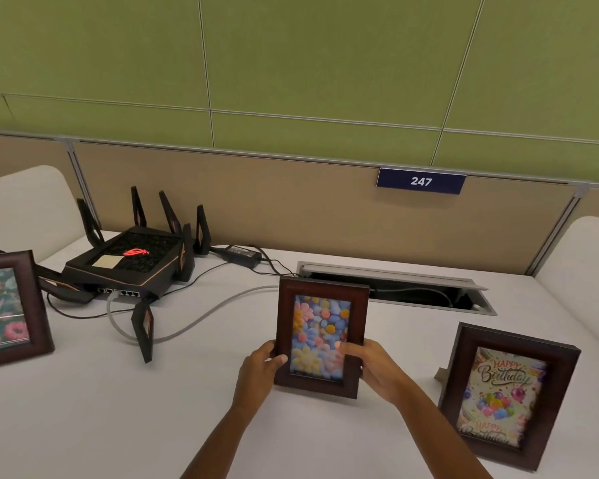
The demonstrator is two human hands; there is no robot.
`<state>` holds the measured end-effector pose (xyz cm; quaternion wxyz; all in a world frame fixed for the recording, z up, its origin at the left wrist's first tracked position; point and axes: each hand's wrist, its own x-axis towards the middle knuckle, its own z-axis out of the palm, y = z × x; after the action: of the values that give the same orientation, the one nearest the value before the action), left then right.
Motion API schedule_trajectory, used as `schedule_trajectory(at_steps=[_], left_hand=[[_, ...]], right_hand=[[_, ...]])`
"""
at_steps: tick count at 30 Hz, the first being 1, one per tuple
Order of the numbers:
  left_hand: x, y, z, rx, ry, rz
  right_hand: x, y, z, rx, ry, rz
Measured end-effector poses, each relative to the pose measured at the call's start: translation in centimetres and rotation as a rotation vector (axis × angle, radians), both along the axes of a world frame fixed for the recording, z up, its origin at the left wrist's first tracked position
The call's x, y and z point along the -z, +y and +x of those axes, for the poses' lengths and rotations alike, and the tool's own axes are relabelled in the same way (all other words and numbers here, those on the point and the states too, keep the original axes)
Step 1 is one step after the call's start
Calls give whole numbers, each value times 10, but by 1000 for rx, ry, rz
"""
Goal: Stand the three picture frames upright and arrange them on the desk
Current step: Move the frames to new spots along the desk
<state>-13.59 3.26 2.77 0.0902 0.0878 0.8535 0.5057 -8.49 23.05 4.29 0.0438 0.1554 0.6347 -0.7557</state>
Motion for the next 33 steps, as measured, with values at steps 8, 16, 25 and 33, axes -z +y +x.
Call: schedule_trajectory(at_steps=[8,16,25,33], left_hand=[[-11,18,-68,14,44,-24],[3,37,-109,-4,28,-53],[12,42,-119,8,89,-89],[22,40,-100,-13,47,-55]], right_hand=[[-12,15,-66,-15,-6,-5],[-1,28,-111,31,-37,-12],[11,36,-125,59,-37,-34],[17,20,-109,102,-35,116]])
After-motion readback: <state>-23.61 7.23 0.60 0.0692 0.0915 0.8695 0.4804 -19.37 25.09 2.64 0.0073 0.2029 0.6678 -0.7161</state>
